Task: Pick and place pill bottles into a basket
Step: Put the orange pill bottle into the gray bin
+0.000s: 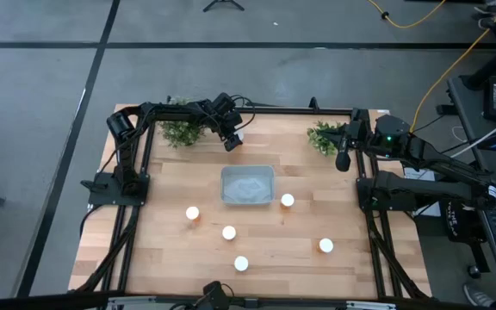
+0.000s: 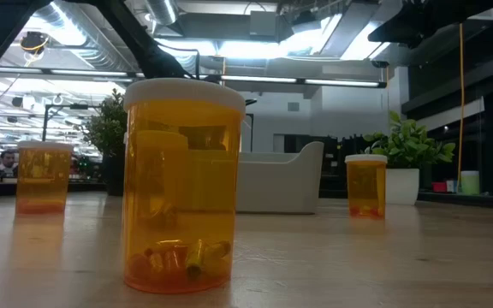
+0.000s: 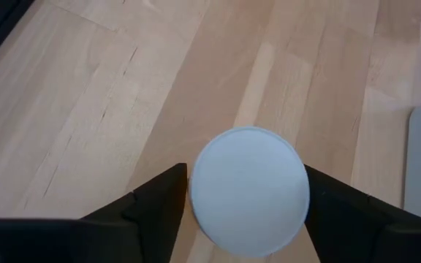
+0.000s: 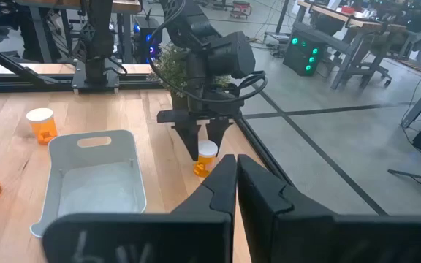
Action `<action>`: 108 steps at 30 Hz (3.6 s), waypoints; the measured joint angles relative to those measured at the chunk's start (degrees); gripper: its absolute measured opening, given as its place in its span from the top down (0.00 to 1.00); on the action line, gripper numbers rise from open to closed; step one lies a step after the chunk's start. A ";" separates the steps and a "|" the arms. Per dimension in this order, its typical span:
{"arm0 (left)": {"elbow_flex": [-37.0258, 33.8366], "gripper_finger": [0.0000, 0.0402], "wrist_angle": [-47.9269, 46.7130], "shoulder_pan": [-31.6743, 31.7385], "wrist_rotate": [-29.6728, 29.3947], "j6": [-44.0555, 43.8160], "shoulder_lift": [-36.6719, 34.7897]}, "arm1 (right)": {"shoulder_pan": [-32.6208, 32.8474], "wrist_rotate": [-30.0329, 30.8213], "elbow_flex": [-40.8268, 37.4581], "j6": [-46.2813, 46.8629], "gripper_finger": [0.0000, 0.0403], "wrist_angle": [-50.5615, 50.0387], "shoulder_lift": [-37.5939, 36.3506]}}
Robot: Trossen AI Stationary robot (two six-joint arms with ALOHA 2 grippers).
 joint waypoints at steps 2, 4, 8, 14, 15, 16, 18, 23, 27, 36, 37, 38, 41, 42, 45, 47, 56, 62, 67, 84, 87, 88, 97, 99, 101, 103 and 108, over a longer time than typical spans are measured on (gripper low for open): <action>0.00 0.43 0.05 0.00 0.00 0.00 0.00 | 0.00 0.00 0.00 -0.01 0.95 0.00 0.00; 0.00 0.45 0.23 0.00 0.00 0.00 0.00 | 0.00 0.00 0.00 0.01 0.95 0.00 0.00; 0.00 0.47 0.66 0.00 0.00 0.00 -0.04 | 0.00 0.00 0.00 0.00 0.95 0.00 0.00; 0.00 0.47 3.75 0.00 0.16 -1.50 -1.47 | 0.00 0.00 0.00 0.00 0.95 0.00 0.00; 0.00 0.47 4.62 0.00 0.37 -1.75 -1.98 | 0.01 0.00 0.00 -0.01 0.95 0.00 0.00; 0.00 0.48 4.84 0.00 0.70 -2.22 -2.69 | 0.01 -0.01 0.00 0.00 0.95 0.00 0.00; 0.00 0.48 6.43 -0.10 1.01 -3.39 -4.26 | 0.00 -0.02 0.00 0.01 0.95 0.00 -0.02; 0.00 0.48 8.39 -1.19 2.98 -4.55 -10.41 | 0.02 0.00 -0.01 -0.01 0.95 0.00 0.00; 0.00 0.48 10.10 -3.82 6.62 -4.55 -16.30 | 0.02 0.00 -0.02 -0.04 0.95 0.01 0.00; 0.07 0.48 6.92 -11.67 8.17 -4.54 -26.97 | 0.02 -0.02 -0.02 0.50 0.95 0.13 0.27; 0.07 0.48 5.56 -12.54 8.11 -4.52 -27.56 | 0.02 -0.02 -0.02 1.09 0.95 0.13 0.32; 0.07 0.48 3.88 -13.35 7.95 -4.49 -28.11 | 0.03 -0.03 -0.02 1.30 0.95 0.15 0.43; 0.07 0.48 -1.07 -16.03 7.60 -3.30 -29.30 | 0.10 -0.08 -0.02 1.32 0.95 0.17 0.58; 0.07 0.48 -2.50 -16.91 7.55 -3.05 -29.59 | 0.21 -0.12 -0.02 1.31 0.95 0.17 0.57; 0.07 0.48 -5.66 -19.17 7.50 -2.03 -30.40 | 0.62 -0.15 -0.02 1.30 0.95 0.20 0.52; 0.07 0.48 -7.33 -20.32 7.18 -1.19 -30.76 | 0.83 -0.15 -0.02 1.30 0.95 0.15 0.54; 0.07 0.48 -13.47 -24.69 0.59 -0.50 -30.77 | 0.85 -0.20 -0.02 0.17 0.95 0.07 0.52; 0.07 0.48 -14.46 -25.58 -7.71 -3.40 -30.53 | 0.85 -0.51 -0.02 -1.90 0.95 0.04 0.52; -0.04 0.48 -14.96 -25.67 -11.80 -5.44 -29.40 | 0.85 -2.13 -0.02 -3.23 0.95 0.04 0.52; -0.13 0.48 -15.40 -27.91 -11.94 -5.05 -16.49 | 0.85 -3.04 -0.02 -3.49 0.95 0.02 0.66; -0.13 0.48 -15.00 -28.98 -11.90 -5.05 -14.54 | 0.85 -3.04 -0.02 -3.49 0.95 0.02 0.66; -0.13 0.48 -14.85 -29.25 -11.85 -5.05 -13.91 | 0.85 -3.04 -0.02 -3.49 0.95 0.02 0.66; -0.13 0.48 -13.85 -29.66 -11.85 -5.57 -9.57 | 0.85 -4.95 -0.02 -3.46 0.95 0.00 0.66; -0.15 0.48 -13.10 -29.64 -11.85 -5.57 -9.52 | 0.85 -4.99 -0.02 -3.45 0.95 0.00 0.66; -0.13 0.48 -12.69 -29.45 -11.93 -5.57 -9.53 | 0.83 -4.98 -0.02 -3.46 0.95 0.00 0.66; -0.13 0.48 -13.11 -28.95 -12.08 -6.31 -9.53 | 0.83 -5.01 -0.02 -3.45 0.95 0.00 0.66; -0.13 0.43 -13.21 -27.33 -12.55 -8.55 -9.53 | 0.83 -5.01 -0.02 -3.46 0.95 0.00 0.66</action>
